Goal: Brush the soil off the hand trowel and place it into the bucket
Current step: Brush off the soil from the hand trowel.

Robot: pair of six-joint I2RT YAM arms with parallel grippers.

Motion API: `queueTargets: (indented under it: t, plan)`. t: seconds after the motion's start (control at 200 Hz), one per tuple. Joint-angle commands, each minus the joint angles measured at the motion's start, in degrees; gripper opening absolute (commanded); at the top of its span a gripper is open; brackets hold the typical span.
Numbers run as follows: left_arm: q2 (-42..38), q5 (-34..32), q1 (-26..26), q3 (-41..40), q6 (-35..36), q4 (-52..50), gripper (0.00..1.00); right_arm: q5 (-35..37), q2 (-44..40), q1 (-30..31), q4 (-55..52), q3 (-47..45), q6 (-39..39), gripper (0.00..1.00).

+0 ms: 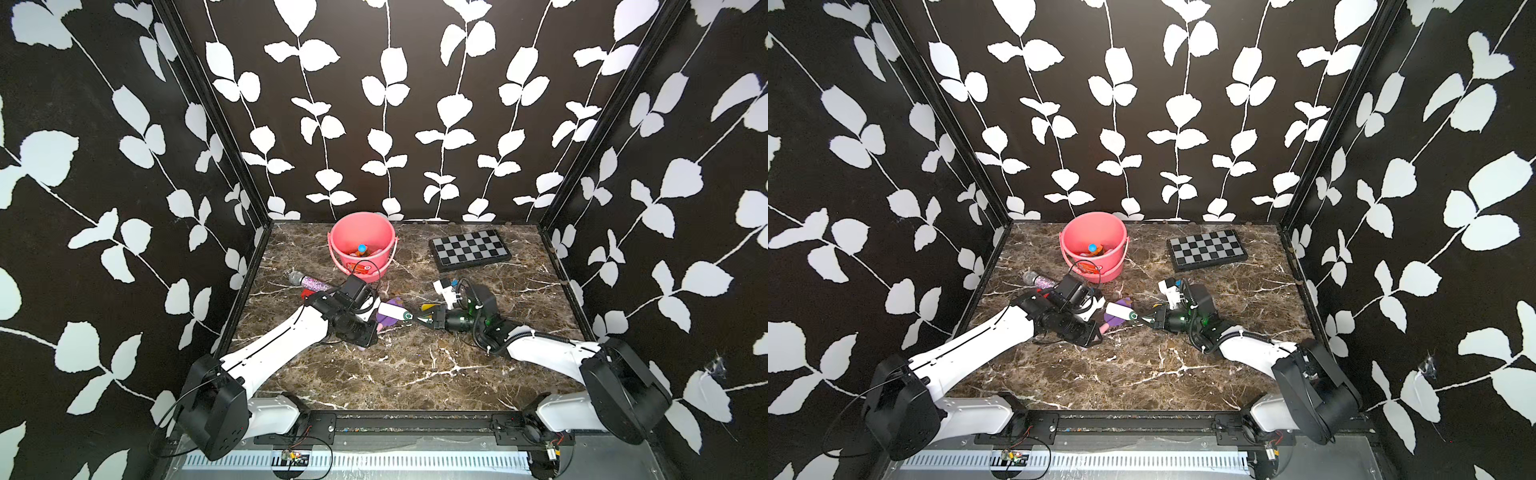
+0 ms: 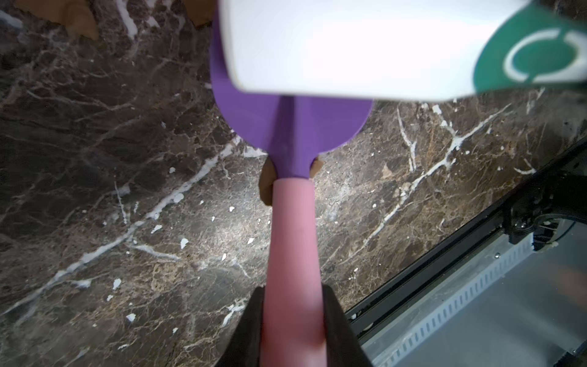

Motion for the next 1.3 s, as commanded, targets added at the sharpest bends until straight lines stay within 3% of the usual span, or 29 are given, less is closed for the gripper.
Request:
queueTargets:
  t: [0.0,0.11,0.235,0.496,0.661,0.941,1.061,1.297]
  plan:
    - [-2.7,1.4,0.3,-0.7,-0.5,1.8,0.0,-0.1,-2.3,-4.6,2.1,0.0,-0.7,0.0]
    - [-3.0,1.0,0.4,-1.1,-0.6,1.9,0.0,-0.9,-6.1,-8.0,-1.4,0.2,-1.9,0.0]
    - [-3.2,0.5,0.7,-1.3,-0.5,1.9,0.0,-1.5,-8.4,-7.4,0.4,0.1,0.8,0.0]
    - [-3.0,0.4,1.3,-0.7,-0.7,2.0,0.0,1.3,-5.6,0.5,5.2,-1.5,3.3,0.0]
    - [-3.5,1.4,1.3,-0.9,-1.8,3.2,0.0,1.0,-0.8,2.2,10.0,-2.4,5.1,0.0]
    - [-3.8,1.6,1.3,-1.5,-1.7,3.6,0.0,-0.2,-4.7,-6.9,2.3,-1.7,0.6,0.0]
    - [-3.7,1.1,1.4,-1.2,-1.5,3.6,0.0,-0.6,-7.5,-7.6,-0.6,-0.6,-0.2,0.0]
    - [-3.2,1.1,1.5,-0.2,-1.6,4.1,0.0,1.7,-6.7,0.0,3.8,-1.1,2.8,0.0]
